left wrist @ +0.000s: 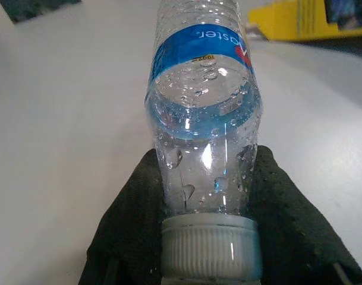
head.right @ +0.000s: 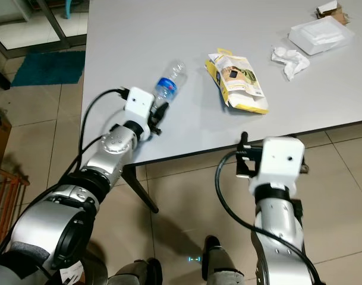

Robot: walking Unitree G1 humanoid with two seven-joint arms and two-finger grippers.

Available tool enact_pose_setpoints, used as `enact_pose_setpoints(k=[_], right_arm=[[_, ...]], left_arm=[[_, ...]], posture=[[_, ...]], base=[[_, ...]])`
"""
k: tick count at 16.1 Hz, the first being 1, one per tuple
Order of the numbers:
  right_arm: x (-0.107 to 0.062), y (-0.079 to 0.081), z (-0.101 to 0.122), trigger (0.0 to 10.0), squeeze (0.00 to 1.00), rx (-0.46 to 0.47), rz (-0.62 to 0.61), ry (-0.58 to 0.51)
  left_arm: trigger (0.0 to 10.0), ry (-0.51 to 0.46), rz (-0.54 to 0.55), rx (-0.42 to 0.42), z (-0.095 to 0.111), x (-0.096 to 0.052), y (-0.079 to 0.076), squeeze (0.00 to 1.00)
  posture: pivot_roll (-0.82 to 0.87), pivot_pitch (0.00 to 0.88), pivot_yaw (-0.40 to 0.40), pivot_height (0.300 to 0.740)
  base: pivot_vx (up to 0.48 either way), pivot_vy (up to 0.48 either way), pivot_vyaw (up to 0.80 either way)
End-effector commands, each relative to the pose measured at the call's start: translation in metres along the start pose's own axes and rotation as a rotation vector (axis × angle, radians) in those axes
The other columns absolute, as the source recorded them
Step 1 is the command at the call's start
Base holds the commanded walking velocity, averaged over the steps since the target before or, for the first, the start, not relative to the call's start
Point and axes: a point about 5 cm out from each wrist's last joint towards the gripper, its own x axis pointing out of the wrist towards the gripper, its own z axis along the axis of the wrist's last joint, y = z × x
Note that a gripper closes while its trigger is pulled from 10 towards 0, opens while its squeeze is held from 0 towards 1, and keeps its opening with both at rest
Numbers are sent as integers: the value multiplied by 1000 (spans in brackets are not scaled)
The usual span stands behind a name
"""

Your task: Picking trash to rubbish bin

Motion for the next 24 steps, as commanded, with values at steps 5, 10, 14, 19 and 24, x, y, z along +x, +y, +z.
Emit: enact_pose_setpoints(k=[5,10,14,19,24], right_arm=[[12,5,-4,10000,0,-35,64,-20],[30,-9,-19,10000,0,-201,57,28],[42,-24,-31,10000,0,-379,63,47],[52,-31,-41,10000,0,-467,90,46],[67,-35,-42,10000,0,-490,101,12]], left_arm=[[10000,-62,56,8,5,-6,16,0],[10000,-138,59,-1,16,-12,18,0],[10000,-161,4,-16,14,-26,5,0],[10000,-138,-93,-58,9,-49,-18,0],[10000,-118,-196,-61,13,-67,-21,0]], posture=[[90,188,35,740],[114,192,27,740],[126,211,23,740],[157,248,15,740],[195,284,23,740]], base=[[0,0,0],[0,0,0],[0,0,0],[0,0,0],[0,0,0]])
